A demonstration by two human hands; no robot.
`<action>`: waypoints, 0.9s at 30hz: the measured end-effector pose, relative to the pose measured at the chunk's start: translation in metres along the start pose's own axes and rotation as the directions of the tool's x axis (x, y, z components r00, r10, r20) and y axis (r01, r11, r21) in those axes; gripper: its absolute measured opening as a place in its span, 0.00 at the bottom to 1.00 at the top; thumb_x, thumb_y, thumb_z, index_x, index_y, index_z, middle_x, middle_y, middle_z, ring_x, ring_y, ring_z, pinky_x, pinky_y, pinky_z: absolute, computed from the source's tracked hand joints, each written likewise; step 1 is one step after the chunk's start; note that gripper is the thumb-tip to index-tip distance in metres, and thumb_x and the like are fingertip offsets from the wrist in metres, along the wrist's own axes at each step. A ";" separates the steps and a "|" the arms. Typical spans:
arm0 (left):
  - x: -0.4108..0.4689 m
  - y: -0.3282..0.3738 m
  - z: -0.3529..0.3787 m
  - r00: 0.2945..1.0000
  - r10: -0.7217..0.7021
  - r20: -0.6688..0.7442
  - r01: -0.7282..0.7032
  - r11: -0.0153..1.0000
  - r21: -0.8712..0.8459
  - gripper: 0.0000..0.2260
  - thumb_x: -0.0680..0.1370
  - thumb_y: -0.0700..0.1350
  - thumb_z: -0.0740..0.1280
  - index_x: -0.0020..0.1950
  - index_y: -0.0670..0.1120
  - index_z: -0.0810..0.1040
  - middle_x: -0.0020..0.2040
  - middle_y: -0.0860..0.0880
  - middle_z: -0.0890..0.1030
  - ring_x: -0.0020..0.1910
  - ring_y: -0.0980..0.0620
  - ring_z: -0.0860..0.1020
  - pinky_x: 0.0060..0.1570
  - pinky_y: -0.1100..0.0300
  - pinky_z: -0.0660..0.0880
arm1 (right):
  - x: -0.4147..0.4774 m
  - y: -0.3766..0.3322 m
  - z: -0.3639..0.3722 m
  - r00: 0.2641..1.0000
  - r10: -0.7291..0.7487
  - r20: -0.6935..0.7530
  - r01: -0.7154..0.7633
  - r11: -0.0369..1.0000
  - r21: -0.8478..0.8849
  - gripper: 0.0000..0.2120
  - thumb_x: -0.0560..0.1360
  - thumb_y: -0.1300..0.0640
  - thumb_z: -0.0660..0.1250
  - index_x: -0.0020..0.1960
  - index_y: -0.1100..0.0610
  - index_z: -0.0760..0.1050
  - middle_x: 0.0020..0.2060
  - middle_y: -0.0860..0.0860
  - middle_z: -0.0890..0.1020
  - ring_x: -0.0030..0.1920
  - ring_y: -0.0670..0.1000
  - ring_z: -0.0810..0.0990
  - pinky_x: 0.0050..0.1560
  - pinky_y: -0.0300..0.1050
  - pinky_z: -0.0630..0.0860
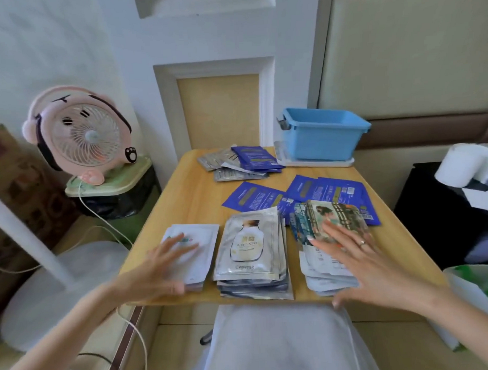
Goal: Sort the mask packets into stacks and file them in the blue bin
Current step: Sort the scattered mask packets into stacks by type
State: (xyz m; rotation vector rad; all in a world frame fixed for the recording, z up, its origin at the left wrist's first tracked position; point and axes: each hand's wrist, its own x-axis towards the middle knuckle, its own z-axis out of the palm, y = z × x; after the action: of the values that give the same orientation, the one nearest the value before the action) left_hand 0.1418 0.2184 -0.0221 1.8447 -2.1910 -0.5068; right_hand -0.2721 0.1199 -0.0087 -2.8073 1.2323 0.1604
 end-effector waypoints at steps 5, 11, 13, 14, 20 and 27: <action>0.001 -0.005 0.019 0.999 0.010 -0.050 -0.003 0.990 0.140 0.36 0.65 0.79 0.48 0.70 0.73 0.42 0.77 0.55 0.41 0.76 0.52 0.38 0.74 0.47 0.43 | 0.002 0.002 0.005 0.999 -0.014 -0.032 0.016 0.997 0.070 0.45 0.64 0.24 0.56 0.67 0.29 0.27 0.69 0.37 0.24 0.71 0.43 0.24 0.75 0.57 0.40; 0.048 0.003 0.018 0.998 -0.062 -0.032 0.066 0.987 0.145 0.42 0.62 0.81 0.42 0.72 0.66 0.43 0.77 0.53 0.38 0.76 0.48 0.38 0.74 0.45 0.41 | 0.028 0.014 0.004 0.996 -0.018 -0.093 0.027 0.995 0.098 0.44 0.62 0.21 0.50 0.69 0.30 0.31 0.72 0.37 0.30 0.74 0.44 0.31 0.76 0.58 0.48; 0.064 0.005 0.018 0.997 -0.072 -0.021 0.075 0.984 0.163 0.42 0.60 0.82 0.40 0.71 0.67 0.41 0.77 0.53 0.38 0.76 0.48 0.38 0.74 0.44 0.42 | 0.040 0.017 0.002 0.995 -0.009 -0.099 0.020 0.994 0.105 0.43 0.59 0.20 0.46 0.68 0.28 0.32 0.73 0.37 0.31 0.74 0.44 0.32 0.76 0.58 0.48; 0.071 0.004 0.018 0.997 -0.079 -0.025 0.082 0.982 0.171 0.42 0.59 0.82 0.39 0.70 0.68 0.40 0.77 0.53 0.38 0.76 0.48 0.38 0.74 0.44 0.42 | 0.045 0.018 0.000 0.995 -0.002 -0.098 0.012 0.994 0.109 0.42 0.58 0.19 0.45 0.67 0.27 0.32 0.73 0.38 0.31 0.75 0.44 0.33 0.76 0.58 0.48; 0.083 0.000 0.009 0.997 -0.073 -0.001 0.071 0.967 0.244 0.42 0.59 0.82 0.38 0.71 0.68 0.39 0.77 0.53 0.39 0.76 0.49 0.38 0.74 0.43 0.45 | 0.060 0.011 -0.024 0.998 0.062 -0.030 -0.060 0.997 0.042 0.46 0.56 0.19 0.47 0.67 0.29 0.30 0.72 0.40 0.29 0.74 0.48 0.30 0.74 0.61 0.38; 0.078 -0.020 0.002 0.996 -0.066 -0.058 0.080 0.952 0.294 0.41 0.63 0.80 0.37 0.73 0.65 0.45 0.78 0.52 0.42 0.77 0.49 0.41 0.75 0.50 0.45 | 0.049 -0.108 -0.011 0.810 -0.446 -0.381 0.429 0.893 -0.134 0.31 0.73 0.29 0.52 0.71 0.42 0.62 0.72 0.53 0.68 0.73 0.57 0.64 0.66 0.68 0.54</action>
State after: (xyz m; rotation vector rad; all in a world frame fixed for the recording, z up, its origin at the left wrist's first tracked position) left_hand 0.1448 0.1391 -0.0359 2.0674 -2.2759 -0.1485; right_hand -0.1587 0.1560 -0.0013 -3.1687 0.5780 -0.4497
